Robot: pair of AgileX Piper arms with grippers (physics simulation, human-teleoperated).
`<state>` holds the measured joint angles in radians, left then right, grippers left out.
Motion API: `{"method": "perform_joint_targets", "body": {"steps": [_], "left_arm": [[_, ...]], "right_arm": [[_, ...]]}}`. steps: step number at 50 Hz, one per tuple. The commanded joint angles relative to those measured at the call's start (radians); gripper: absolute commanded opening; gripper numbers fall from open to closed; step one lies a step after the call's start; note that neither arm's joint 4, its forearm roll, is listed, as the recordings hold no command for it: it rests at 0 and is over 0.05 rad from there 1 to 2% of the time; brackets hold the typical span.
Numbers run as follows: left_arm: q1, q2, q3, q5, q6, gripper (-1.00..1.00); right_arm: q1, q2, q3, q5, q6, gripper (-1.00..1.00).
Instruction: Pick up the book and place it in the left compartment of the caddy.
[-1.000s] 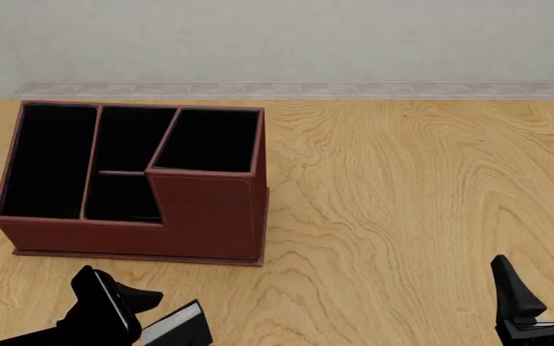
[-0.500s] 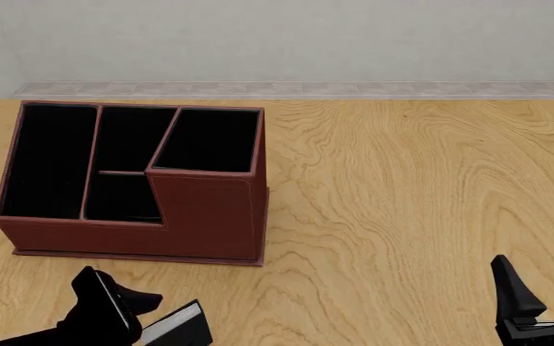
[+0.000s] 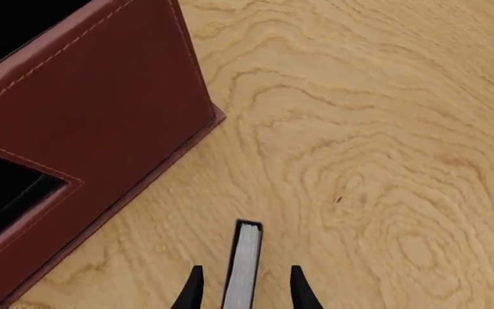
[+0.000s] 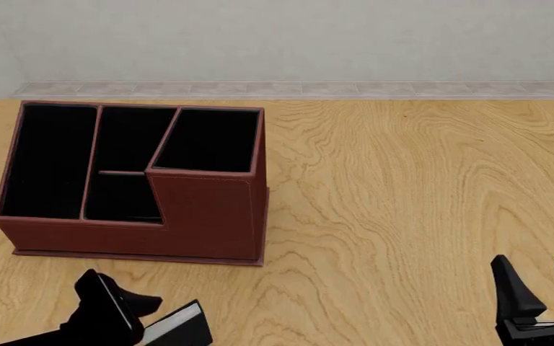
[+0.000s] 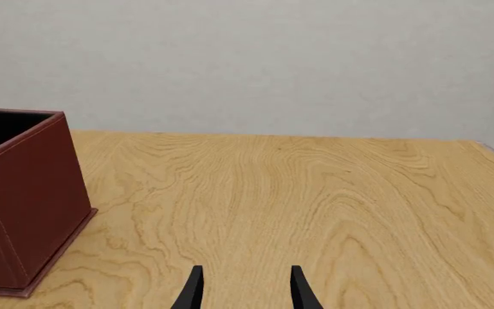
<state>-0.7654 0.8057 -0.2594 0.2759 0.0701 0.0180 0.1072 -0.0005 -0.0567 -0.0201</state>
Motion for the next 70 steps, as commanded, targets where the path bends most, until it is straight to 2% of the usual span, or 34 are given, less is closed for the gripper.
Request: {"method": "perform_joint_targets", "body": {"steps": [1,19,41,50,55,56,70], "left_arm": [[0.005,0.017,0.017,-0.027,0.000,1.00],[0.008,0.038,0.023,-0.045,-0.006,1.00],[0.019,0.119,0.087,-0.179,-0.008,1.00],[0.026,0.144,0.104,-0.215,-0.007,1.00],[0.014,0.131,0.100,-0.200,-0.020,1.00],[0.031,0.133,0.100,-0.203,-0.019,-1.00],[0.047,0.016,0.019,-0.072,-0.059,-1.00]], "right_arm": [[0.001,0.004,0.000,-0.003,0.002,1.00],[0.002,0.005,0.000,-0.004,0.002,1.00],[0.002,0.008,0.000,-0.007,0.004,1.00],[0.002,0.005,0.000,-0.004,0.005,1.00],[0.002,0.004,0.000,-0.003,0.004,1.00],[0.002,0.005,0.000,-0.003,0.004,1.00],[0.004,0.017,0.000,-0.011,0.002,1.00]]}}
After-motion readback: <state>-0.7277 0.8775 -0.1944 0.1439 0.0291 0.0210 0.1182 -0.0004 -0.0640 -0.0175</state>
